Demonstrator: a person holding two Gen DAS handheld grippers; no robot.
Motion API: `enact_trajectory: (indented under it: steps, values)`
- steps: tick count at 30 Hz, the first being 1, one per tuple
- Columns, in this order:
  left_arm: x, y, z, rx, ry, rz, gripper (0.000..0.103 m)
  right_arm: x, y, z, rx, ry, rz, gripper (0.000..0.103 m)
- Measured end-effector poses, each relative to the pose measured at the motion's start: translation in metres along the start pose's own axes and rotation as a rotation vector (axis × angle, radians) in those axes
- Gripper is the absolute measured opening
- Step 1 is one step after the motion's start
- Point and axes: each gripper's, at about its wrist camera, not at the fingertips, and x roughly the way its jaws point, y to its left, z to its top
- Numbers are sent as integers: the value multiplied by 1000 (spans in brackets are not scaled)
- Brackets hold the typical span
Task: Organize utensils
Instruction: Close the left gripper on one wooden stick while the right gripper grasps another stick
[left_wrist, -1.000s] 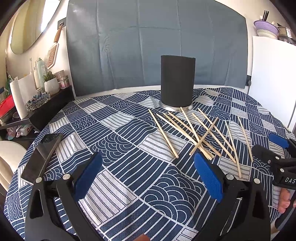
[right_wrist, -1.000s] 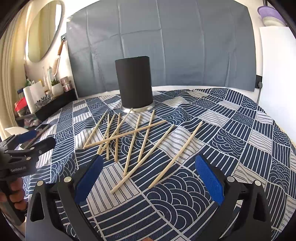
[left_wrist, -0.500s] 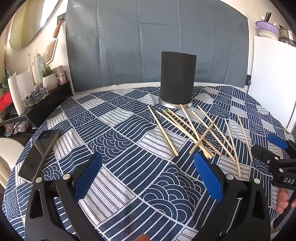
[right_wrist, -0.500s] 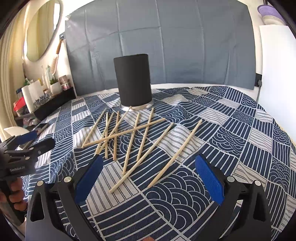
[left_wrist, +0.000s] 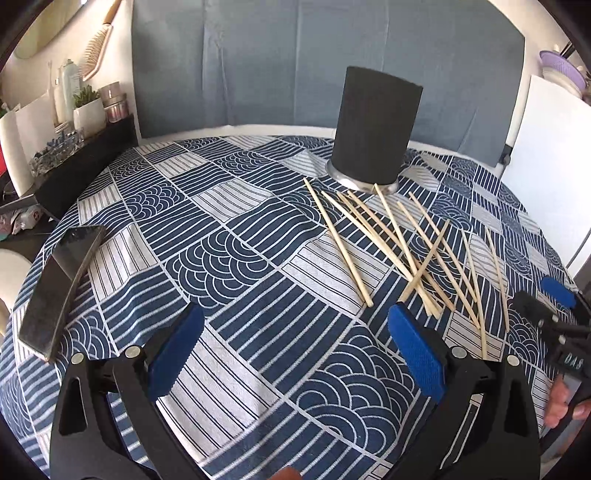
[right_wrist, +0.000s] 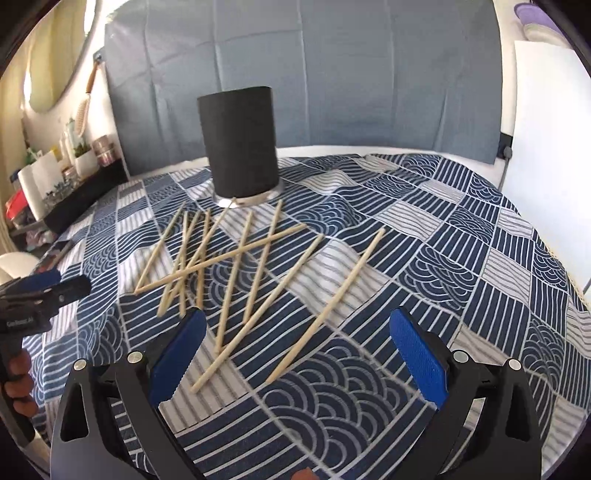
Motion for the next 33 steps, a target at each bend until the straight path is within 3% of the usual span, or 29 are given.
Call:
enact_trajectory:
  steps: [3,7,11,18,22,29,31,33]
  values:
    - [1,-3,8,51,30,38,97,9,-9,11,19,68,-40,95]
    - [2,-3,25,89,97,21,97,21,-16,23,15,148,-68,95]
    - [10,-7,46,143,149,54,97,39,-21,33,5,211,-79,95]
    - [52,-14,72,143,316,-15,97,76,-44,41,82,352,-60,95]
    - [81,-23,84,148,366,13,97,88,-51,46,105,390,-70,95]
    - [133,-24,89,73,521,-1,97,106,-53,54,85,449,-101,95]
    - [138,-27,89,98,519,33,99,109,-51,54,62,447,-102,95]
    - [140,-27,90,110,511,22,99,108,-52,52,64,426,-101,96]
